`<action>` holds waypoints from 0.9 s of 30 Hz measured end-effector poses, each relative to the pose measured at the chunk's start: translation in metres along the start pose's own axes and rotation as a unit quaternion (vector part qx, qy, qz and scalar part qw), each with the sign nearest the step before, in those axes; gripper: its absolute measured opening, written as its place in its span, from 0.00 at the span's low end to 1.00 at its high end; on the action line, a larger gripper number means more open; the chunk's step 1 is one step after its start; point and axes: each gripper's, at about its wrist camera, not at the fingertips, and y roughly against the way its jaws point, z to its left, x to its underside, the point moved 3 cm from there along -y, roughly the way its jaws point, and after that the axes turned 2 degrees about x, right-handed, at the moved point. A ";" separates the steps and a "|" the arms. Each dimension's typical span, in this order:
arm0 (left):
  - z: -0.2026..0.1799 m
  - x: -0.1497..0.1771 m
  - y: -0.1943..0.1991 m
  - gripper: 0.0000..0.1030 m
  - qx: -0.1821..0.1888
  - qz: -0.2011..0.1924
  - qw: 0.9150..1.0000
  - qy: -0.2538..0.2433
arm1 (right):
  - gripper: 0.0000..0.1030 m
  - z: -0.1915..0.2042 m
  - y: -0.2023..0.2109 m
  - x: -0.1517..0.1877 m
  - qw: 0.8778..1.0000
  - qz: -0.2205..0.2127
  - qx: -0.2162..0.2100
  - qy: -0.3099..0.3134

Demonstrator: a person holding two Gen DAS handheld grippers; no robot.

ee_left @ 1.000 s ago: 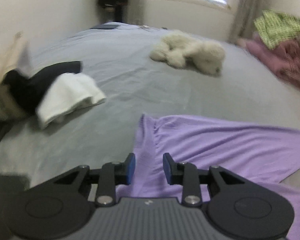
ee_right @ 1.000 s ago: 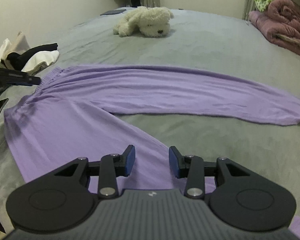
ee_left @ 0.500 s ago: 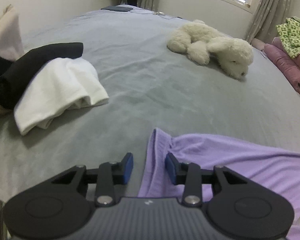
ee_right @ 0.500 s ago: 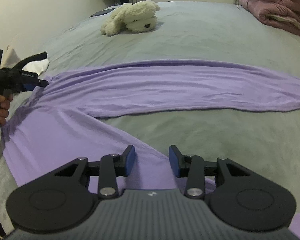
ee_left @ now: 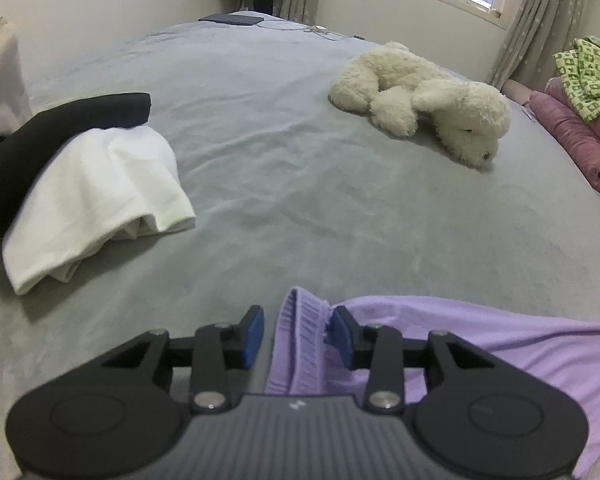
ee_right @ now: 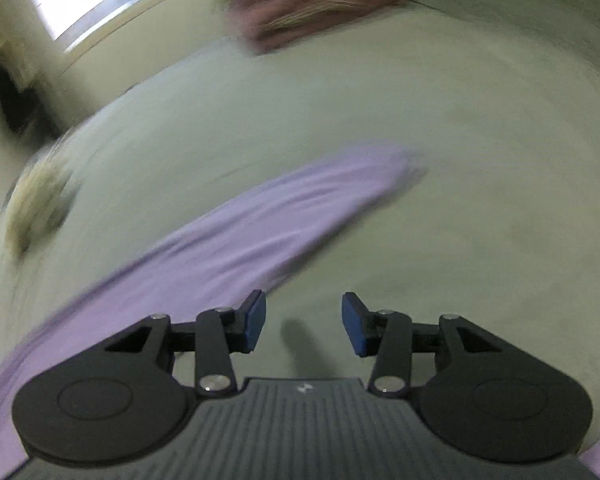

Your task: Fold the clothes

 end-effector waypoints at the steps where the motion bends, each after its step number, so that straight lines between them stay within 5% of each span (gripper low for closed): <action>1: -0.001 -0.001 -0.001 0.40 -0.001 -0.001 1.000 -0.002 | 0.45 -0.016 -0.006 -0.006 0.999 -0.001 0.006 -0.039; 5: -0.001 -0.002 -0.004 0.40 0.001 -0.002 1.000 -0.003 | 0.45 -0.041 -0.018 -0.022 0.991 -0.013 -0.031 -0.128; 14: -0.001 -0.002 -0.007 0.40 0.001 -0.006 1.000 -0.009 | 0.43 -0.038 -0.044 -0.046 0.996 -0.061 0.013 -0.063; 17: -0.002 -0.003 -0.009 0.41 -0.002 -0.009 1.000 -0.012 | 0.44 -0.047 -0.048 -0.046 0.994 -0.070 -0.002 -0.089; 27: -0.003 -0.003 -0.009 0.40 -0.008 -0.013 1.000 -0.013 | 0.47 0.008 -0.022 -0.055 0.994 -0.101 -0.031 0.030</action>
